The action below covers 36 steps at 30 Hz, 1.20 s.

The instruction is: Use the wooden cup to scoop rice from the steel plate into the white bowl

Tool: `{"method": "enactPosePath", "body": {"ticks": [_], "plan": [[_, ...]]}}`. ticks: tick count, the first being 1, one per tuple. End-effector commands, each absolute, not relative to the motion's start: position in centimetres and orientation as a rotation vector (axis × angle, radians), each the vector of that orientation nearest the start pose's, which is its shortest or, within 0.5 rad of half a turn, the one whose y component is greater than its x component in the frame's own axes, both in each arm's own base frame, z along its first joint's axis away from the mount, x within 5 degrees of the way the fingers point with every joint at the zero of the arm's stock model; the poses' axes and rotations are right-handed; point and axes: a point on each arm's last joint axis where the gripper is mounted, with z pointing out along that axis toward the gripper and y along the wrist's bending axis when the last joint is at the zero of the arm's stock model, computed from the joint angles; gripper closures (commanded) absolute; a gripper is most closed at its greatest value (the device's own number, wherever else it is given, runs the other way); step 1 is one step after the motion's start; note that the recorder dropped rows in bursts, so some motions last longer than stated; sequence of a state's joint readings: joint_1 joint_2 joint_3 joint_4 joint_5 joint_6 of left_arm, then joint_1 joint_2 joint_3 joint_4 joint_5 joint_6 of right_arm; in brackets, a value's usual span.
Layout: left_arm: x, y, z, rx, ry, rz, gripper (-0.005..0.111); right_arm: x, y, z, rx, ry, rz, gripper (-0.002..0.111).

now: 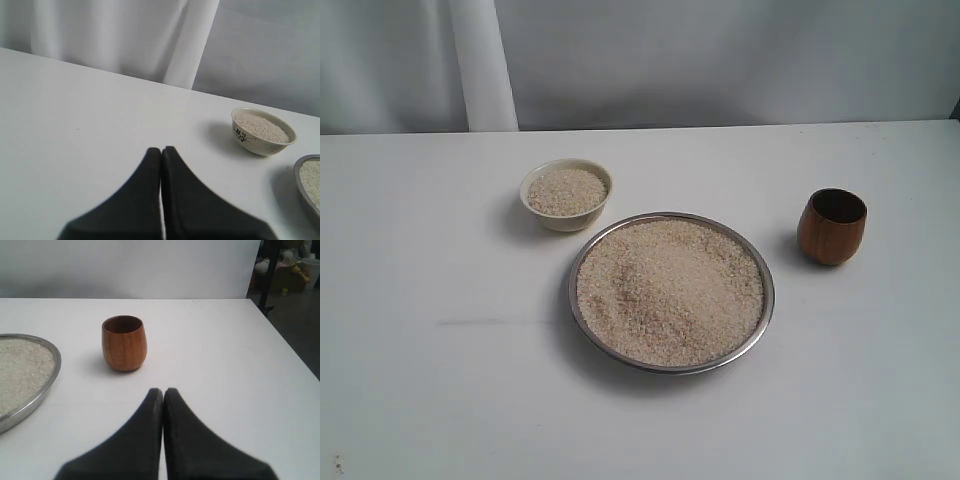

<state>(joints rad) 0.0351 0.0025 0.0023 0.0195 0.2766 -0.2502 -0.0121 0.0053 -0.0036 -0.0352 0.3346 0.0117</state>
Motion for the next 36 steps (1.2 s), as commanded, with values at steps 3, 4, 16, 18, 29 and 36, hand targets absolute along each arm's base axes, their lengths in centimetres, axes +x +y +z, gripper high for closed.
{"method": "enactPosePath", "body": {"ticks": [3,4,16,18,29,36], "plan": [[5.5,0.2,18.9,-0.237,1.737,-0.147,0.107,5.4,-0.2,18.3,-0.001,1.817,-0.033,0.108],[5.5,0.2,18.9,-0.237,1.737,-0.147,0.107,5.4,-0.2,18.3,-0.001,1.817,-0.033,0.108],[5.5,0.2,18.9,-0.237,1.737,-0.147,0.107,5.6,-0.1,20.7,-0.011,1.549,-0.031,0.108],[5.5,0.2,18.9,-0.237,1.737,-0.147,0.107,5.6,0.0,21.8,-0.013,1.434,-0.030,0.108],[5.5,0.2,18.9,-0.237,1.737,-0.147,0.107,3.9,0.1,25.9,-0.021,0.938,-0.020,0.108],[5.5,0.2,18.9,-0.237,1.737,-0.147,0.107,3.9,0.1,25.9,-0.022,0.942,-0.022,0.108]]}}
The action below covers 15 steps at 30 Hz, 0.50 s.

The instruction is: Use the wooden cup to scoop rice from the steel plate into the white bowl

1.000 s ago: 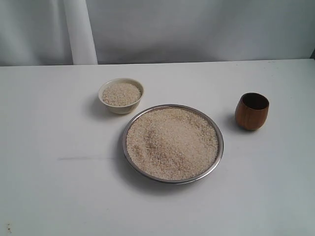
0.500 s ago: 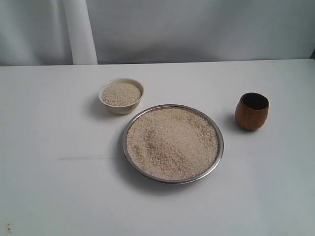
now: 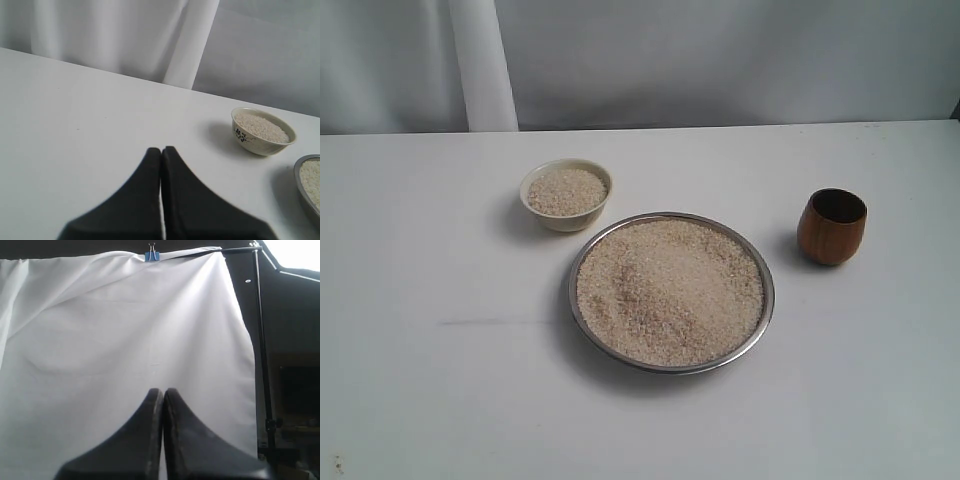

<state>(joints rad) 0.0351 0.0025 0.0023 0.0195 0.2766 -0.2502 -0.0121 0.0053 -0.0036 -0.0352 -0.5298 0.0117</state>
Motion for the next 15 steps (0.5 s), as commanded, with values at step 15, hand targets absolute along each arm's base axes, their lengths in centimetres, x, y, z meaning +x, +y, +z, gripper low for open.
{"method": "enactPosePath", "body": {"ticks": [15], "plan": [[5.5,0.2,18.9,-0.237,1.737,-0.147,0.107,2.6,0.1,27.4,0.190,0.703,0.515,0.108]]}}
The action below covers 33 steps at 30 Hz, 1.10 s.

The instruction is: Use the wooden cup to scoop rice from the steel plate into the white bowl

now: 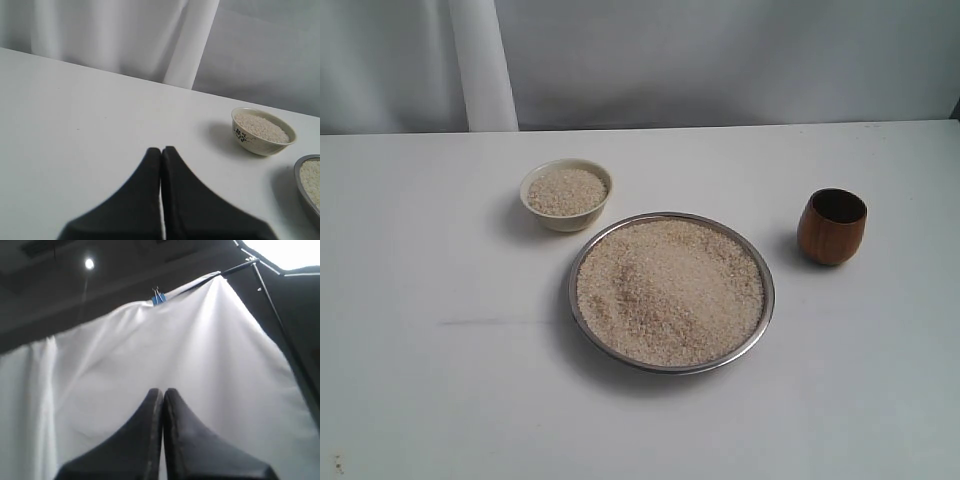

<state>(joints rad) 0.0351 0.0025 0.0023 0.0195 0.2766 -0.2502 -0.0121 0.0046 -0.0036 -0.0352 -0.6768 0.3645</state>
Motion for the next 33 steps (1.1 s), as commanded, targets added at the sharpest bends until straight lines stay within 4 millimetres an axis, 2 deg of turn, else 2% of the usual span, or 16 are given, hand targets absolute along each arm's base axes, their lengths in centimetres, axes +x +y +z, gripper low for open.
{"method": "enactPosePath", "body": {"ticks": [1,9,12,15,19,23,27,30,33], "plan": [[5.5,0.2,18.9,-0.237,1.737,-0.147,0.107,2.4,-0.1,27.5,0.204,0.678,0.525,0.108],[5.5,0.2,18.9,-0.237,1.737,-0.147,0.107,2.1,-0.4,27.8,0.227,0.619,0.537,0.108],[5.5,0.2,18.9,-0.237,1.737,-0.147,0.107,2.8,-0.3,27.7,0.236,0.741,0.476,0.108],[5.5,0.2,18.9,-0.237,1.737,-0.147,0.107,3.2,-0.2,29.7,0.241,0.946,0.398,0.108],[5.5,0.2,18.9,-0.237,1.737,-0.147,0.107,4.3,0.0,34.3,0.201,1.131,0.295,0.108],[5.5,0.2,18.9,-0.237,1.737,-0.147,0.107,6.7,-0.2,38.8,0.160,1.324,0.161,0.108],[5.5,0.2,18.9,-0.237,1.737,-0.147,0.107,9.2,-0.4,42.2,0.093,1.473,0.023,0.108],[5.5,0.2,18.9,-0.237,1.737,-0.147,0.107,11.3,-0.4,43.3,0.007,1.559,-0.066,0.108],[5.5,0.2,18.9,-0.237,1.737,-0.147,0.107,13.0,-0.2,43.7,-0.047,1.586,-0.076,0.108]]}}
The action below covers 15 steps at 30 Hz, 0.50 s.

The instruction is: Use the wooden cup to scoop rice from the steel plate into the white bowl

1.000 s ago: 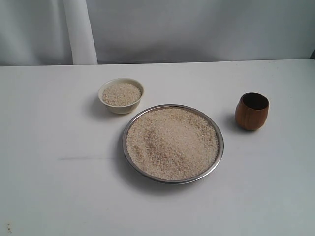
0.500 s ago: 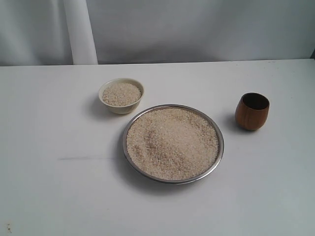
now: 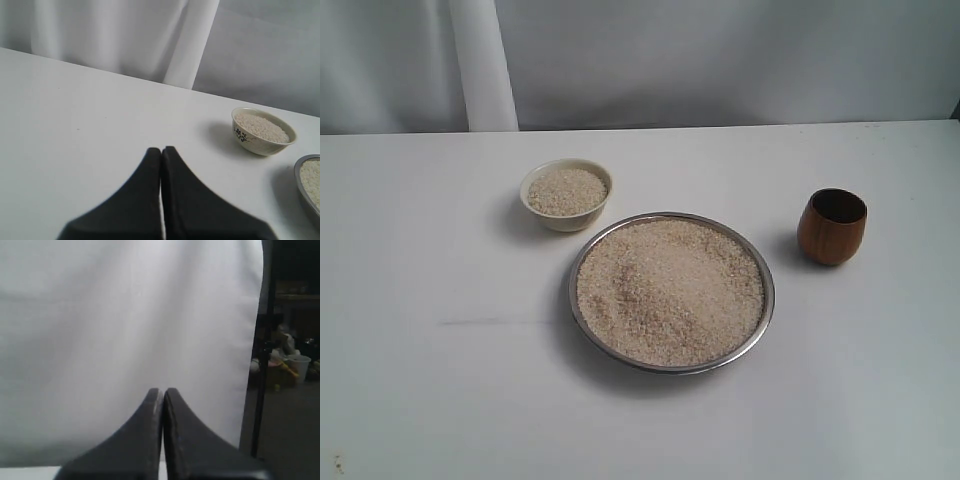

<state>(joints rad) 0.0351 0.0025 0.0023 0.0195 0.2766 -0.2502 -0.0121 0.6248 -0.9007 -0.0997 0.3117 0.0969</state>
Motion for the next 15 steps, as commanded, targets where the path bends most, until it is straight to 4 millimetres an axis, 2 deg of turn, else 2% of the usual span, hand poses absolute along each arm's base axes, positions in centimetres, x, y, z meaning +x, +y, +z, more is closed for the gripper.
{"method": "enactPosePath", "body": {"ticks": [1,4,9,15], "plan": [[5.5,0.2,18.9,-0.237,1.737,-0.147,0.107,13.7,-0.1,43.5,-0.060,1.591,-0.065,0.108],[5.5,0.2,18.9,-0.237,1.737,-0.147,0.107,15.6,0.3,42.8,-0.101,1.630,-0.041,0.108],[5.5,0.2,18.9,-0.237,1.737,-0.147,0.107,19.6,0.7,40.2,-0.177,1.784,-0.015,0.108],[5.5,0.2,18.9,-0.237,1.737,-0.147,0.107,22.4,0.6,37.7,-0.190,1.850,-0.018,0.108]]}}
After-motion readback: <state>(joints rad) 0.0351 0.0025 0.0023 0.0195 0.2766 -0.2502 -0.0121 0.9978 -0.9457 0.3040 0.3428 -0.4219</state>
